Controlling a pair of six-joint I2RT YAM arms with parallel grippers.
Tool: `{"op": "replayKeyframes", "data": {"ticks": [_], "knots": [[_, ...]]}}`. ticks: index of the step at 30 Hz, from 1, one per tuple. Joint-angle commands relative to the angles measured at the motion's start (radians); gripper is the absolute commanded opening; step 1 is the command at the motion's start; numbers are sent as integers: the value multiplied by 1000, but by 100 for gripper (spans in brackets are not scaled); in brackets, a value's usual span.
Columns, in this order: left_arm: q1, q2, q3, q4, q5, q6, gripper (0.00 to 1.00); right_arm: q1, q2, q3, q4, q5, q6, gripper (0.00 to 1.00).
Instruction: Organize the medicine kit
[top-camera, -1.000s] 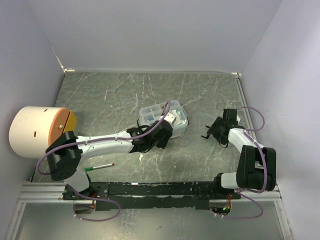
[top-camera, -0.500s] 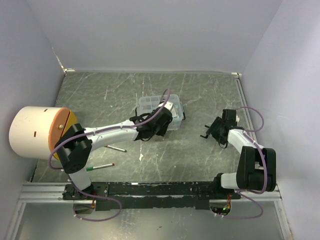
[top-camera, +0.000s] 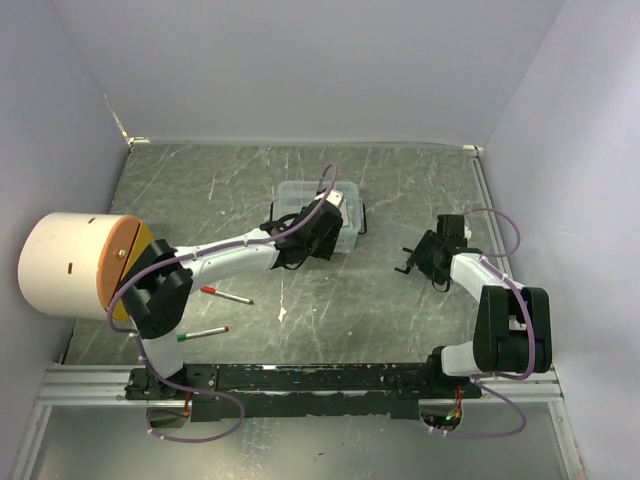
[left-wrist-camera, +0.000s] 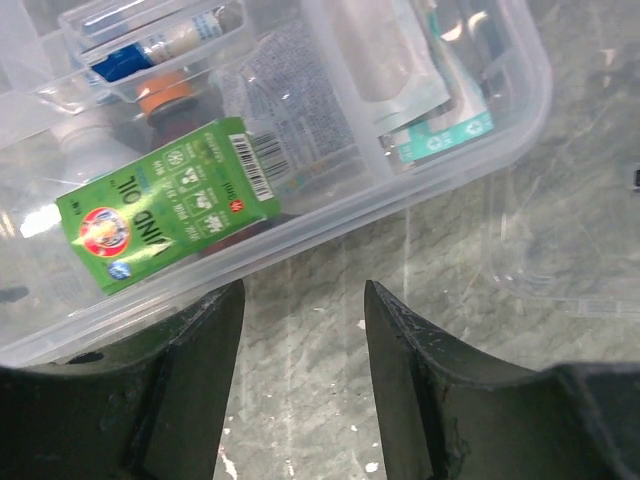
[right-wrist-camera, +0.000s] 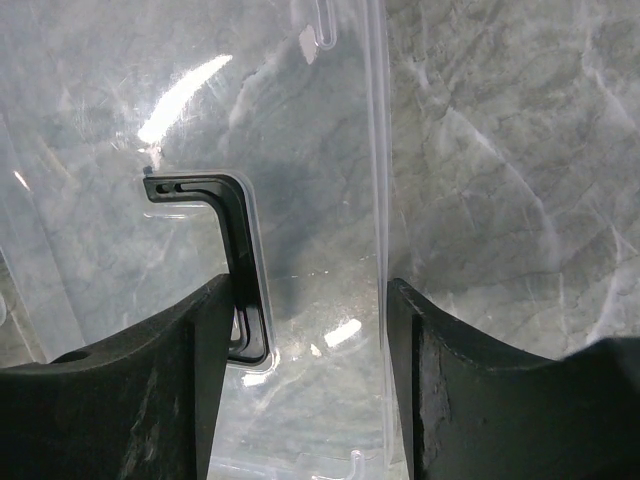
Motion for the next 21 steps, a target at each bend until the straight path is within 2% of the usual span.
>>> {"op": "replayKeyframes", "data": {"ticks": [1, 6, 11, 21], "knots": [[5, -31, -11, 87, 90, -28, 65, 18, -15, -49, -80, -2, 23, 48], [-4, -102, -143, 222, 250, -135, 77, 18, -74, -54, -105, -16, 50, 48], [-17, -122, -251, 367, 333, -242, 87, 18, -96, -45, -148, -54, 50, 50], [-19, -94, -325, 494, 418, -414, 94, 18, -166, -45, -181, -143, 61, 50]]}}
